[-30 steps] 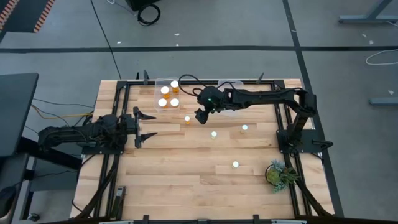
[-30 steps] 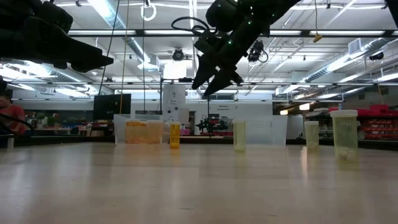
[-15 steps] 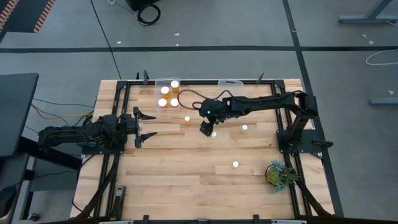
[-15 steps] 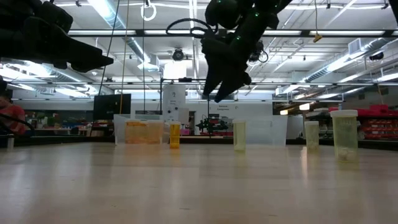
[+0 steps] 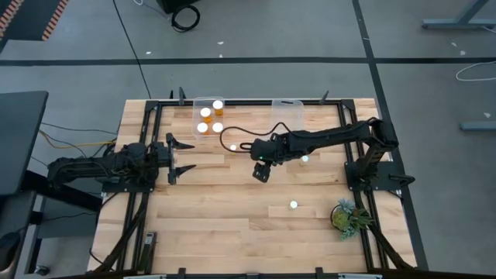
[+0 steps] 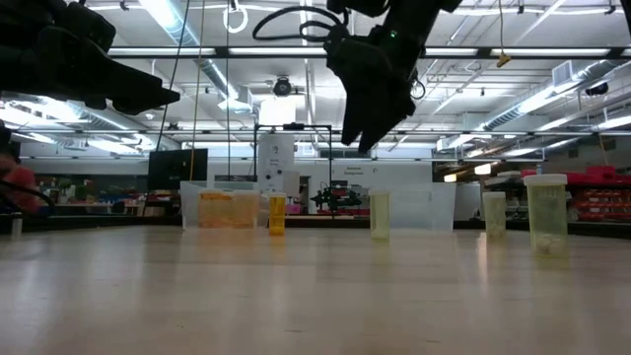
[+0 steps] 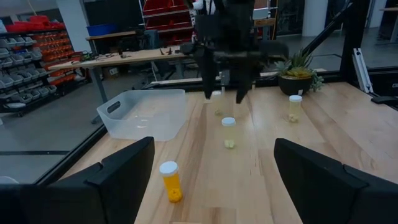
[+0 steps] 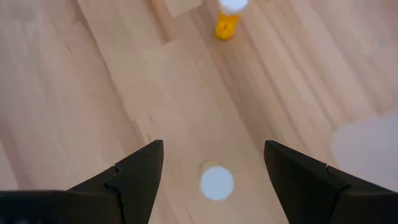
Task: Pick and place medicine bottles into bin by pill shape (circle, oval)
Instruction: Put the small yellow pill bottle into the right transparent bin
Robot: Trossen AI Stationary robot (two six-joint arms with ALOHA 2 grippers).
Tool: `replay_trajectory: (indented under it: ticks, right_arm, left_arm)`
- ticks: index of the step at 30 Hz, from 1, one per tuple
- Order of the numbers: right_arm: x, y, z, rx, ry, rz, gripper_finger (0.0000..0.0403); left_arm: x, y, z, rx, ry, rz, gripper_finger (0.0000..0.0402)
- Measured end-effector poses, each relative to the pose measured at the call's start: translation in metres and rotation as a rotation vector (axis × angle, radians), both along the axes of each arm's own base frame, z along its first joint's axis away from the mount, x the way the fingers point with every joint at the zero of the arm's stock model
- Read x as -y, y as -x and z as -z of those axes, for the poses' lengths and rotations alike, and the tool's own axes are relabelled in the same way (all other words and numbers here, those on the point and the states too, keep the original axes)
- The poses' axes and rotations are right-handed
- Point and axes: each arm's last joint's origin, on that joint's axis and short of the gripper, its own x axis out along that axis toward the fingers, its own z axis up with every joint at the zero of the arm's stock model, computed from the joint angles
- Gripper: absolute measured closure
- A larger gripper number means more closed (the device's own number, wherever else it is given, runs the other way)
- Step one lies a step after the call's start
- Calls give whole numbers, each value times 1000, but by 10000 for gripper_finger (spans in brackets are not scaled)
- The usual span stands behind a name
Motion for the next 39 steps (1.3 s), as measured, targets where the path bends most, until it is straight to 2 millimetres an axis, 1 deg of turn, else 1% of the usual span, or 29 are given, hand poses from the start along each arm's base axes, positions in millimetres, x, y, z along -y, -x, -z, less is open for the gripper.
replay_trajectory:
  ticks: [5, 7, 12, 21, 25, 27, 32, 37, 39]
  right_arm:
    - [0, -1, -18, -1, 2, 3, 118]
    - [0, -2, -22, 7, 2, 4, 118]
    - [-3, -3, -24, 16, -6, 13, 118]
    - [-26, 0, -23, 1, 77, -16, 118]
    - [-27, 1, -23, -11, 83, -21, 118]
    - [-23, 2, -18, -19, 87, -21, 118]
    - [-13, 7, 1, -69, 85, 11, 118]
    - [-11, 7, 19, -48, 46, -6, 118]
    - [-9, 10, 25, -69, 55, -7, 118]
  left_arm:
    - [0, 0, 0, 0, 0, 0, 60]
    - [0, 0, 0, 0, 0, 0, 60]
    - [0, 0, 0, 0, 0, 0, 60]
    - [0, 0, 0, 0, 0, 0, 60]
    - [0, 0, 0, 0, 0, 0, 60]
    - [0, 0, 0, 0, 0, 0, 60]
    - [0, 0, 0, 0, 0, 0, 60]
    - [0, 0, 0, 0, 0, 0, 60]
    - [0, 0, 0, 0, 0, 0, 60]
